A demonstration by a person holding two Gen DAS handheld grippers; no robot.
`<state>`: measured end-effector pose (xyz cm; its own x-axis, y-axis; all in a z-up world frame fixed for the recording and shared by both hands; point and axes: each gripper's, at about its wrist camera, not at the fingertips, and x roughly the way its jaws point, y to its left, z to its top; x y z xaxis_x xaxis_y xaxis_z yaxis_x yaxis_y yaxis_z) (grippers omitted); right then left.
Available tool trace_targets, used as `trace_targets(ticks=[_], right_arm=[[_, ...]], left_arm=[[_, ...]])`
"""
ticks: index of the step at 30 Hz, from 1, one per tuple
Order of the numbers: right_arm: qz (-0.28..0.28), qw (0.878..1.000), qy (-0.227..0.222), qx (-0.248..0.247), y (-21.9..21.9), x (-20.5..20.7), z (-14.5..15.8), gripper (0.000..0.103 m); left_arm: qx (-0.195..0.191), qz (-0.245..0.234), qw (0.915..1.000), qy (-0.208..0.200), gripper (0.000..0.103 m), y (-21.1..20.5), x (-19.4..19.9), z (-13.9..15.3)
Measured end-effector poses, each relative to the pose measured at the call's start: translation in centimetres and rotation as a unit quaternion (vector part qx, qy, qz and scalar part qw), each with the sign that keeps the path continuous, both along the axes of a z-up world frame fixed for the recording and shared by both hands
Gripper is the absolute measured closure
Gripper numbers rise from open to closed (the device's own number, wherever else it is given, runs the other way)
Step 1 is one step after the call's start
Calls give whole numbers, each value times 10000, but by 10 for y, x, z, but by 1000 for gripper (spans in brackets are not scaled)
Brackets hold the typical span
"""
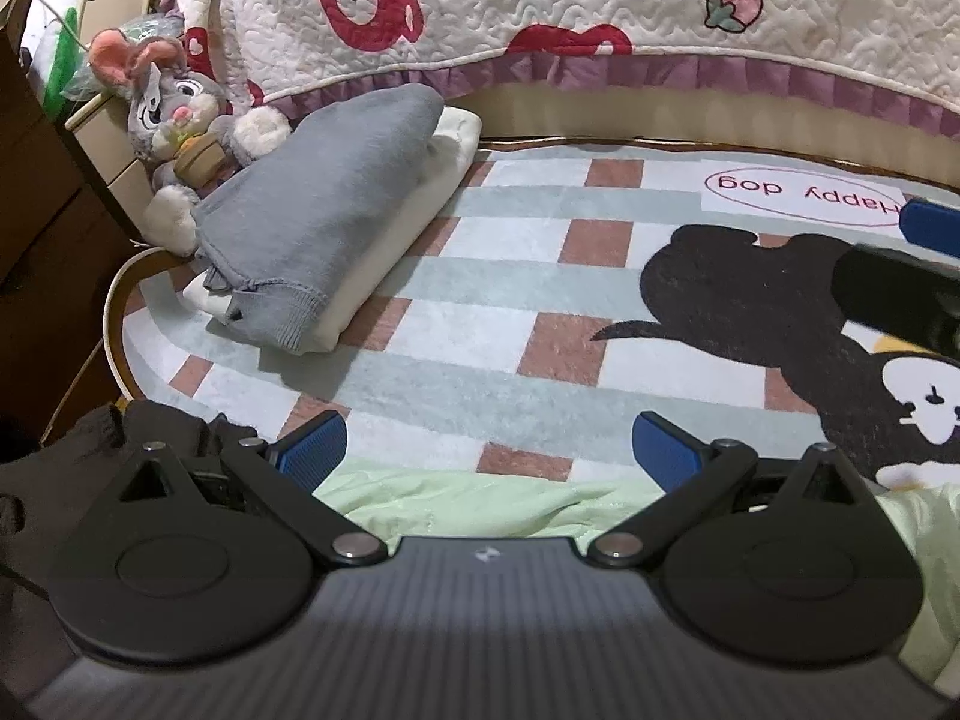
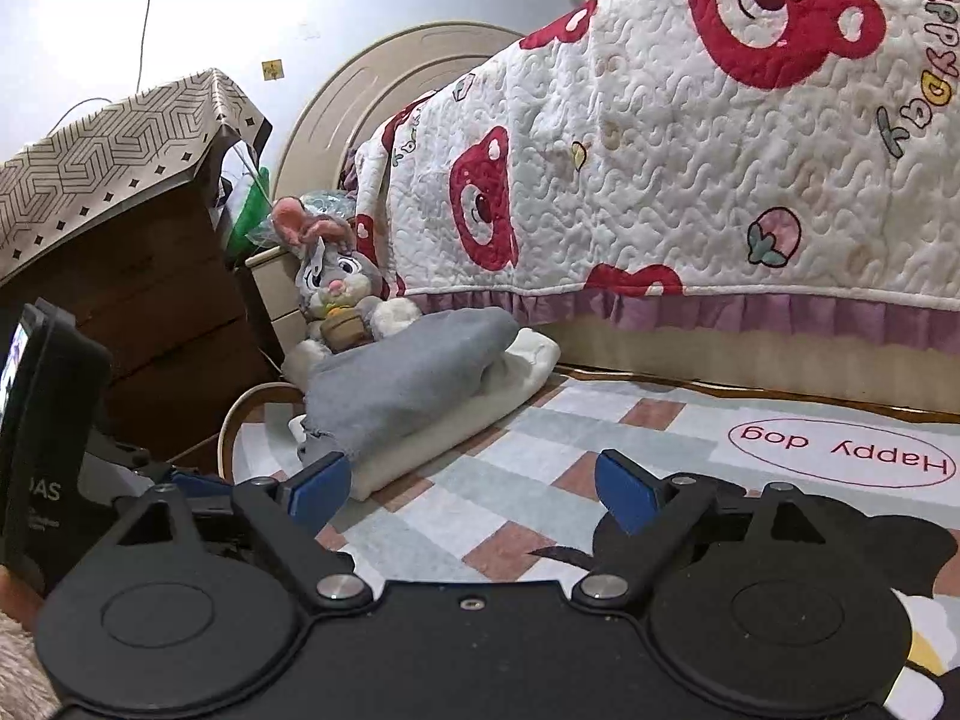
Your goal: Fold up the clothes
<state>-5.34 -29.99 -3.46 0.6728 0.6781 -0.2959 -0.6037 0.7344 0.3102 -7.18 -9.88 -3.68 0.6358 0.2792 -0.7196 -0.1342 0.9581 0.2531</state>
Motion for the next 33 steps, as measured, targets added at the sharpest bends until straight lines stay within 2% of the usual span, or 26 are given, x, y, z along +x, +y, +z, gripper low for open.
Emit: trace_targets(ticks=[23, 29, 33], right_arm=[[-105, 9996, 120, -222, 6, -6, 2, 11], [-278, 9982, 246, -475, 10, -3, 1, 11], [-224, 9977, 384, -507, 11, 0, -3, 11]], left_arm=[[-10, 12, 9999, -100, 0, 1, -1, 2], [-46, 237, 9995, -205, 0, 8, -1, 6], [-38, 178, 9997, -169, 0, 4, -1, 5]])
